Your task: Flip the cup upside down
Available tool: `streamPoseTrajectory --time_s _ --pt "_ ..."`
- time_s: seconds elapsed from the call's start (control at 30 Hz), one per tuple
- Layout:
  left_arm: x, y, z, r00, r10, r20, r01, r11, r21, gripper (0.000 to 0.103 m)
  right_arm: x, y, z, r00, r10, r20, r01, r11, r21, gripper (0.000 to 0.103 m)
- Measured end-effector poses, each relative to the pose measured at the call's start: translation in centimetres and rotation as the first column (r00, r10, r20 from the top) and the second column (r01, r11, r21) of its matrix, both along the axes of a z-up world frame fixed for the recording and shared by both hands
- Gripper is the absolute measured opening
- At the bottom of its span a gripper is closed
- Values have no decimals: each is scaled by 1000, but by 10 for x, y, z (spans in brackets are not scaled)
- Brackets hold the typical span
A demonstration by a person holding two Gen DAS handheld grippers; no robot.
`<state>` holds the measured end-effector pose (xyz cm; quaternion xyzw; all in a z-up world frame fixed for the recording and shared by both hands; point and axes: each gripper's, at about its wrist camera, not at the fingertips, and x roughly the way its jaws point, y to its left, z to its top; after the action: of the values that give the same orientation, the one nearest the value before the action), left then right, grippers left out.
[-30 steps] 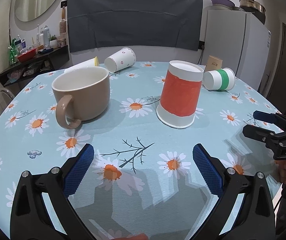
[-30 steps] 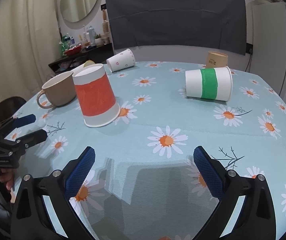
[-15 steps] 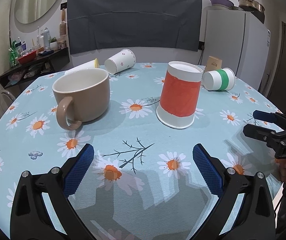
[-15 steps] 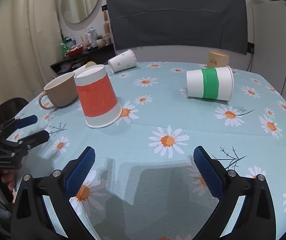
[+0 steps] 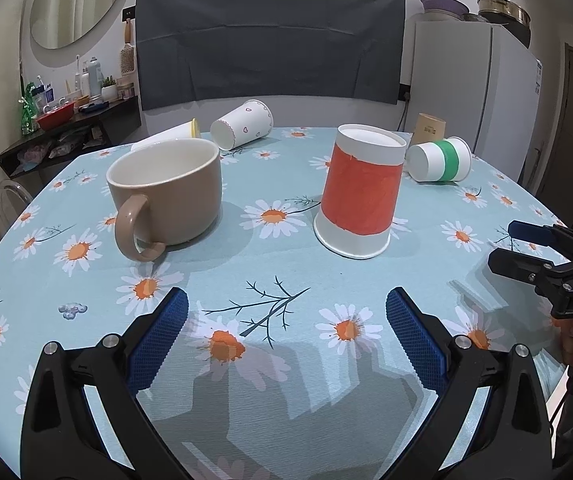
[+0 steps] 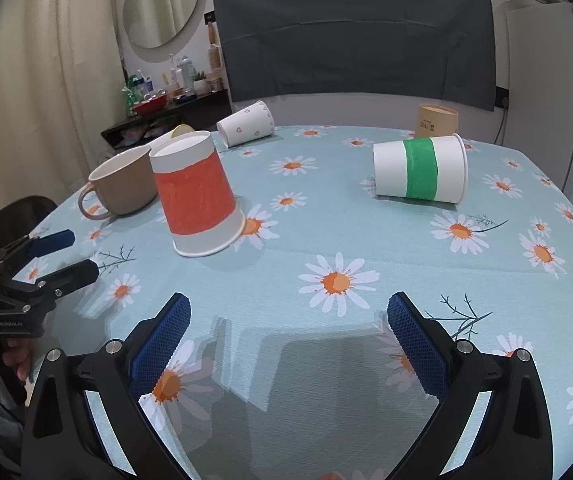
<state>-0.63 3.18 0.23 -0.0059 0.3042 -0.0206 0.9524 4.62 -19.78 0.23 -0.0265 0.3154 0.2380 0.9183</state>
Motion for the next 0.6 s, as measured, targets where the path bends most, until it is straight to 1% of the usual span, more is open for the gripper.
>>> streamPoseTrajectory --time_s 0.6 --pt "-1 0 -1 1000 -15 -6 15 1000 1 97 -1 -4 1 1000 -10 3 10 1000 16 95"
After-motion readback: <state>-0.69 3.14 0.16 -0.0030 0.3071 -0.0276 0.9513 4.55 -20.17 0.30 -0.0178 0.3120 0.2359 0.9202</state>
